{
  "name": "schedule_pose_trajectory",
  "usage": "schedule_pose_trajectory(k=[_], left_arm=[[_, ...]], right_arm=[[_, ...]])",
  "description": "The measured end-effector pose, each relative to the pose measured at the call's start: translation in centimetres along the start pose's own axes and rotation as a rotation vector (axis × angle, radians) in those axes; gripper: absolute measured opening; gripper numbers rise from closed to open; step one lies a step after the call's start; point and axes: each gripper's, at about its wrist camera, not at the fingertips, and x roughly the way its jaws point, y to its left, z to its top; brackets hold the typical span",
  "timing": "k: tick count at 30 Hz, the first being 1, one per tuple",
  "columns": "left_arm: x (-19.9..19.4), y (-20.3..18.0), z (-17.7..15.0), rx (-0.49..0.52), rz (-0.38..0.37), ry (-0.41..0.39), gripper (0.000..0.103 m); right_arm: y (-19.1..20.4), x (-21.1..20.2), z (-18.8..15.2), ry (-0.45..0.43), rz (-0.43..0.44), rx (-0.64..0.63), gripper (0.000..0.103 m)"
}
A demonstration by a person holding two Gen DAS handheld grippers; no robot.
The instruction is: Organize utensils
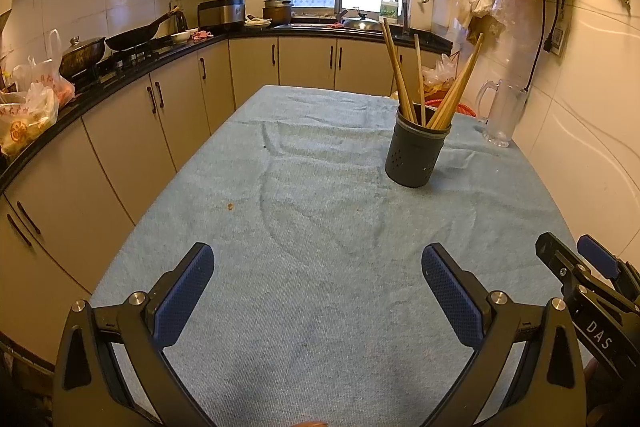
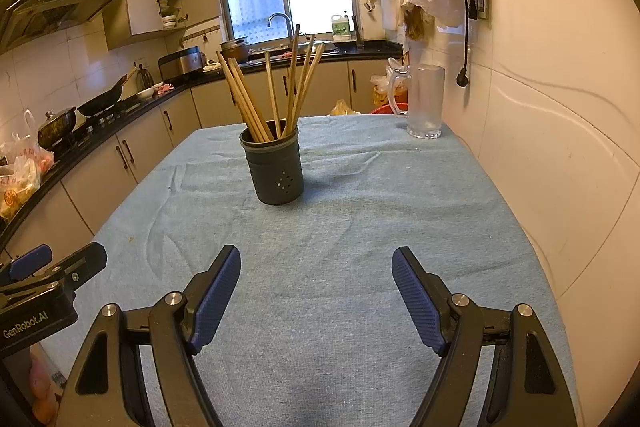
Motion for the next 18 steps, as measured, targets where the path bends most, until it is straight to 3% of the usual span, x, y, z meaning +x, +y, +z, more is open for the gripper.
schedule_pose_trajectory(k=[18], left_arm=[[1.6,-0.3,-0.4,0.008,0.001,0.045,0.103]], right_arm=[[0.1,1.4,-0.4,0.046,0.002,-0.003,0.083]])
